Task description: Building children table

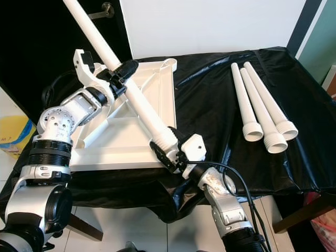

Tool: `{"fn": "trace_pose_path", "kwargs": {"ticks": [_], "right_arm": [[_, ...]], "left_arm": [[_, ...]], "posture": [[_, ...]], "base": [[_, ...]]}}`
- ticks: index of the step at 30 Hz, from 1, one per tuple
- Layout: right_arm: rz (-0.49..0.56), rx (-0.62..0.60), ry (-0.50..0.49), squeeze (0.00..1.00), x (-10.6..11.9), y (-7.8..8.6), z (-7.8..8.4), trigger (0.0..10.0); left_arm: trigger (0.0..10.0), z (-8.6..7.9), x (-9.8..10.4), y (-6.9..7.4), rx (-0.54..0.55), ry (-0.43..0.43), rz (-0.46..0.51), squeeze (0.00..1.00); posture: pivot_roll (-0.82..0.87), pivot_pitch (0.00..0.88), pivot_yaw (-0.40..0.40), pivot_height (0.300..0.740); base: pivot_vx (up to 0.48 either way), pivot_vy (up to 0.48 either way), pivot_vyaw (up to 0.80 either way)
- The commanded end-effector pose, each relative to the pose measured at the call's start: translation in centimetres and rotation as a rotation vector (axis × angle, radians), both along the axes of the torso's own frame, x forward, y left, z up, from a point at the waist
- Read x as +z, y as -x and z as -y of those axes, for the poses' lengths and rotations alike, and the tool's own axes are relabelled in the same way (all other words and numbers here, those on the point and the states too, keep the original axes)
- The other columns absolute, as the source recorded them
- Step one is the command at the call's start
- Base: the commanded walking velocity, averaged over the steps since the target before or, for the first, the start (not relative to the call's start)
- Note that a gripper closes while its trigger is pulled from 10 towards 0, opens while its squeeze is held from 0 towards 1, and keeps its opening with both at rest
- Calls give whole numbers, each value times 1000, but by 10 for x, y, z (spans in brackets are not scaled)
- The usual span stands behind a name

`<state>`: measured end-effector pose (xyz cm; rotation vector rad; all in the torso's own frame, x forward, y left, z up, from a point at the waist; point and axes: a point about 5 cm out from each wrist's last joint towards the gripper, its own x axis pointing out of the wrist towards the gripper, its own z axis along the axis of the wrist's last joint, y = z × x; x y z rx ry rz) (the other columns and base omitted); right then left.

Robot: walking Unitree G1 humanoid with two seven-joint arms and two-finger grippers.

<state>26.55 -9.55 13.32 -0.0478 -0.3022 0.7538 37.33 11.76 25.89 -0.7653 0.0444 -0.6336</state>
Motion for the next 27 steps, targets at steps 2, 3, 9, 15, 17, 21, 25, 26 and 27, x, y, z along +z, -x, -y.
{"fn": "trace_pose_path", "kwargs": {"ticks": [2,3,9,15,17,21,25,26,27], "right_arm": [[-14,-8,-12,0,1,-1,2,10000],[-14,-8,-12,0,1,-1,2,10000],[-22,-28,-22,1000,2,-2,4,10000],[-33,-43,-32,1000,4,-2,8,10000],[-40,-45,-30,1000,5,-4,8,10000],[-53,-22,-3,0,11,-7,3,10000],[-49,-8,39,0,17,-11,-2,10000],[-49,-8,39,0,17,-11,-2,10000],[-46,-3,50,0,19,-12,-3,10000]], "left_arm": [[0,9,10,9,-200,25,167,0],[0,9,10,9,-200,25,167,0],[10000,12,11,11,-198,-14,172,0],[10000,20,23,21,-200,-57,232,0],[10000,22,26,23,-193,-82,251,0],[10000,34,34,32,-178,-185,352,0],[10000,47,34,38,-155,-300,434,0],[10000,47,34,38,-155,-300,434,0],[10000,51,33,39,-153,-335,455,0]], "posture": [[-150,0,81,740],[-150,0,81,740],[-155,0,81,740],[-156,0,74,740],[-156,0,73,740],[-154,0,66,740],[-151,0,57,740],[-151,0,57,740],[-151,0,55,740]], "base": [[0,0,0],[0,0,0],[0,0,0],[0,0,0],[0,0,0],[0,0,0],[0,0,0],[0,0,0],[0,0,0]]}}
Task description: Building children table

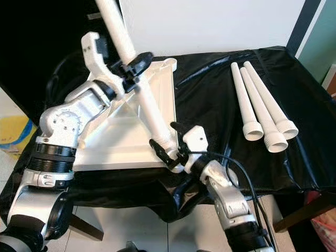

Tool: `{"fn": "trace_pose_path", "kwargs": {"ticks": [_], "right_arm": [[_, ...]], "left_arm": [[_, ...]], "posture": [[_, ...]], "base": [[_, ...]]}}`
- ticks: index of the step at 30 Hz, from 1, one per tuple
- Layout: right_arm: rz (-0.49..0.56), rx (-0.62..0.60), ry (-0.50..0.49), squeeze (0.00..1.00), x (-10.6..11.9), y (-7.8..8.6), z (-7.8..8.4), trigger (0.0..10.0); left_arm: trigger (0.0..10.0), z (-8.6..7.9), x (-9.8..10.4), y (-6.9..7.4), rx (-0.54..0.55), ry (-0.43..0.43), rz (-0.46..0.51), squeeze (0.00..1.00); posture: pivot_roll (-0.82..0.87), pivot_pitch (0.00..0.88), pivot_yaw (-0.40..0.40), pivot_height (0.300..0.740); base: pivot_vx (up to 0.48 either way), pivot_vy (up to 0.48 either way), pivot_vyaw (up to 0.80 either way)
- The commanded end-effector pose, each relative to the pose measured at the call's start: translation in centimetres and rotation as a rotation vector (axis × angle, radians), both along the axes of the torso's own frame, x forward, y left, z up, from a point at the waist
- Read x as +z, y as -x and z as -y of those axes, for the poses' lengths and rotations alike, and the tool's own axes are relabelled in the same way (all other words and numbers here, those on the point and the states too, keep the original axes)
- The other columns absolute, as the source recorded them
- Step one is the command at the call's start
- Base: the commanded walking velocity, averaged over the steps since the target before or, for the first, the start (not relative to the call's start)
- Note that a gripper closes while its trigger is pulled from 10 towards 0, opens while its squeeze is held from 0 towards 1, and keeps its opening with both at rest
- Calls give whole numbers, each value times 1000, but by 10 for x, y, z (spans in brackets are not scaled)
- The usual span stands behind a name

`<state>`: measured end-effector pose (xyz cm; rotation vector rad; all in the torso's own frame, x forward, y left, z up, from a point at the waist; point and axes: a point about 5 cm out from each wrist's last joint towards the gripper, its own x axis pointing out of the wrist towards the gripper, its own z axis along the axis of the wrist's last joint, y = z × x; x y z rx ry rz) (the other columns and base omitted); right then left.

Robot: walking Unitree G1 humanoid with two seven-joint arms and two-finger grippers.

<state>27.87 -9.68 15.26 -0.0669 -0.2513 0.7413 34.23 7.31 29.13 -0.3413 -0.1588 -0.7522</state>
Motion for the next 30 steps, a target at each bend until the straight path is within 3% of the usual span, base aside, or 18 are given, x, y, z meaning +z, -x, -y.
{"fn": "trace_pose_path", "kwargs": {"ticks": [1,12,18,23,27,30], "right_arm": [[-5,18,22,0,1,0,-5,10000],[-48,-16,59,0,6,-9,-10,10000],[-57,-54,67,0,13,-19,-17,10000],[-55,-56,70,0,13,-20,-18,10000],[-75,-98,91,0,15,-31,-28,10000],[-82,-117,99,0,15,-34,-29,10000]], "left_arm": [[10000,9,-1,10,-139,-57,101,0],[10000,23,-5,15,-113,-171,176,0],[10000,41,-6,22,-140,-196,225,0],[10000,43,-6,22,-137,-202,236,0],[10000,67,-4,34,-183,-204,268,0],[10000,74,-3,39,-203,-200,279,0]], "posture": [[-151,0,55,740],[-146,0,57,740],[-140,0,60,740],[-141,0,62,740],[-128,0,58,740],[-126,0,57,740]], "base": [[0,0,0],[0,0,0],[0,0,0],[0,0,0],[0,0,0],[0,0,0]]}}
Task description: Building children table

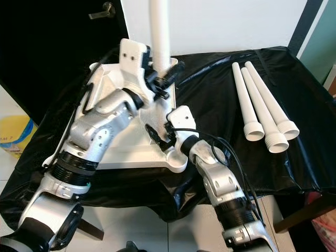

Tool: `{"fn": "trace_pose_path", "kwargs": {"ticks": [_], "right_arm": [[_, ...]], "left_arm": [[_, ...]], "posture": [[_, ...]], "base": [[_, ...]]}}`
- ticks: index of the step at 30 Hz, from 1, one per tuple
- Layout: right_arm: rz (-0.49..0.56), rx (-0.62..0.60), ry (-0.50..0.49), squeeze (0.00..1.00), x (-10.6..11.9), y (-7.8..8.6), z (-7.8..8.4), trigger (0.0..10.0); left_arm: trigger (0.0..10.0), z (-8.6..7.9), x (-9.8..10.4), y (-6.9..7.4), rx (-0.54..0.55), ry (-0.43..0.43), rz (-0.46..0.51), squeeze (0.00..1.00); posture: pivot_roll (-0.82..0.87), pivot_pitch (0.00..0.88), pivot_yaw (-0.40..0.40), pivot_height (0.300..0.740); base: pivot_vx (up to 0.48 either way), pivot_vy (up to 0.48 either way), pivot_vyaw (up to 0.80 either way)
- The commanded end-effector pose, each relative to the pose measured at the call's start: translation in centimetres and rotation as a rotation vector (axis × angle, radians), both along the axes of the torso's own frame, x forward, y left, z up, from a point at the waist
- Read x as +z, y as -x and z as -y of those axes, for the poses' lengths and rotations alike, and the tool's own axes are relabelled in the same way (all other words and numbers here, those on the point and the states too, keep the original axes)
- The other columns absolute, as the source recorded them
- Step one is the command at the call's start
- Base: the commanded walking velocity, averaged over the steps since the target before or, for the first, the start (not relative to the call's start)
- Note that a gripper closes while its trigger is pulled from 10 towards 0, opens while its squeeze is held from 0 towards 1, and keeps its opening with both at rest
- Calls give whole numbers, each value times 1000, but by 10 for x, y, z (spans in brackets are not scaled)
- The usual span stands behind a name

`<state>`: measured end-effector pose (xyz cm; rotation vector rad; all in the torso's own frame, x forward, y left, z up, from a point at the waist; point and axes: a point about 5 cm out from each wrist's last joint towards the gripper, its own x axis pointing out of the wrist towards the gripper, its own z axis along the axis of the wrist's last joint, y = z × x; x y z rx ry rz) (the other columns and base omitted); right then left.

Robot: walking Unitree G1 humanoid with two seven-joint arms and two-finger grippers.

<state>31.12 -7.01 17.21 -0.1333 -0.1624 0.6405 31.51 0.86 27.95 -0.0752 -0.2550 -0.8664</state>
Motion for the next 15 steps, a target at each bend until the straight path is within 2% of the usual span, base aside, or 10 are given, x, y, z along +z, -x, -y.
{"fn": "trace_pose_path", "kwargs": {"ticks": [1,8,9,10,11,12,13,15], "right_arm": [[-26,-6,19,0,-5,-1,-3,10000],[-38,-28,22,0,-6,-4,-2,9843],[-43,-32,16,0,-6,-5,-2,5843],[-53,-38,8,0,-7,-5,-2,2588],[-53,-38,8,0,-7,-5,-2,2588],[-60,-42,4,0,-7,-5,-2,353],[-67,-48,-4,0,-8,-6,-1,0],[-71,-52,-9,0,-8,-6,-1,0]], "left_arm": [[10000,9,9,12,-137,-4,66,0],[10000,15,7,15,-148,-3,74,0],[10000,15,8,15,-149,-2,76,0],[10000,15,8,15,-151,-1,79,0],[10000,15,8,15,-151,-1,79,0],[10000,16,9,15,-153,0,82,0],[10000,16,10,16,-154,2,86,0],[10000,16,10,16,-154,4,88,0]], "posture": [[-126,0,57,740],[-128,0,59,740],[-127,0,59,740],[-127,0,60,740],[-127,0,60,740],[-127,0,60,740],[-126,0,62,740],[-126,0,62,740]], "base": [[0,0,0],[0,0,0],[0,0,0],[0,0,0],[0,0,0],[0,0,0],[0,0,0],[0,0,0]]}}
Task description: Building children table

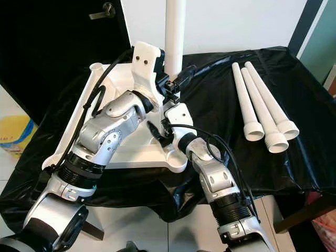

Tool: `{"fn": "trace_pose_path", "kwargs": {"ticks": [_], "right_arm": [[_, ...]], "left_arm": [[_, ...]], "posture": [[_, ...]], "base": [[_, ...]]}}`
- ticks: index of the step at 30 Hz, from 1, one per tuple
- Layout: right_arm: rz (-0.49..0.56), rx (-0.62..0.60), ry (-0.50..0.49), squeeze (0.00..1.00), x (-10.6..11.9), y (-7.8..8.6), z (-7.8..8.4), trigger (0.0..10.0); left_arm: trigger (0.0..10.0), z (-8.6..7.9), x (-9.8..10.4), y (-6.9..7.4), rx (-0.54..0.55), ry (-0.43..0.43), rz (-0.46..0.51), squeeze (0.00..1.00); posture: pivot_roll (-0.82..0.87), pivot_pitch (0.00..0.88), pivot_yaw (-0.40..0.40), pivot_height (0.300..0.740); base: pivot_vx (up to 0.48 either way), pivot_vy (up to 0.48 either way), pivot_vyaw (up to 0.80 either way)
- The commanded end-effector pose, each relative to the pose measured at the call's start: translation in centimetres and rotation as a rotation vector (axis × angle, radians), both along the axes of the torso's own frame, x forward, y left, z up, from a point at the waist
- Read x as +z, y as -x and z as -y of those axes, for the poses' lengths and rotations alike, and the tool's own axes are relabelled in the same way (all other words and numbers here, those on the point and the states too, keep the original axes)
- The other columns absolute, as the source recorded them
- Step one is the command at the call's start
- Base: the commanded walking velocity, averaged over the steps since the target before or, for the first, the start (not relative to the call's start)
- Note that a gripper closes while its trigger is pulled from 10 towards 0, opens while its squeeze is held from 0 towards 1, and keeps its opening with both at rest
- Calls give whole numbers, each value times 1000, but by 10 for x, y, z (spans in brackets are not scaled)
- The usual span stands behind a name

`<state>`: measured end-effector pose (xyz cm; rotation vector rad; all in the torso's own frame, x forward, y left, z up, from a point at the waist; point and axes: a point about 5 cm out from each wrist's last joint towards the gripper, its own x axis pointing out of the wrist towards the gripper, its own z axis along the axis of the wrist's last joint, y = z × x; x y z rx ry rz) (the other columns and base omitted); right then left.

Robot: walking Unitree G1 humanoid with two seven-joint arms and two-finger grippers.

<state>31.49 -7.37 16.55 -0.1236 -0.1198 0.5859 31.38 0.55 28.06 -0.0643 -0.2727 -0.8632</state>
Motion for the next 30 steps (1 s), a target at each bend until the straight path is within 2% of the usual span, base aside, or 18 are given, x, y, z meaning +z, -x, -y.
{"fn": "trace_pose_path", "kwargs": {"ticks": [1,14,15,16,17,22,23,30], "right_arm": [[-37,-6,-21,0,-2,-3,-4,0],[-53,-69,-88,0,0,-9,1,0],[-57,-76,-101,0,1,-10,2,1216],[-57,-76,-101,0,1,-10,2,1216],[-62,-83,-112,0,2,-10,3,10000],[-67,-106,-132,0,3,-12,5,10000],[-70,-118,-140,0,3,-13,6,10000],[-79,-208,-195,0,3,-19,15,10000]], "left_arm": [[10000,14,10,15,-161,6,71,0],[10000,17,10,18,-182,-2,82,0],[10000,17,10,18,-187,5,76,0],[10000,17,10,18,-187,5,76,0],[10000,16,10,18,-192,17,67,1000],[10000,15,11,18,-194,19,74,1000],[10000,14,11,18,-187,8,88,0],[10000,8,12,19,-175,2,125,0]], "posture": [[-126,0,63,740],[-125,0,69,740],[-125,0,71,740],[-125,0,71,740],[-125,0,71,740],[-125,0,71,740],[-124,0,70,740],[-123,0,69,740]], "base": [[0,0,0],[0,0,0],[0,0,0],[0,0,0],[0,0,0],[0,0,0],[0,0,0],[0,0,0]]}}
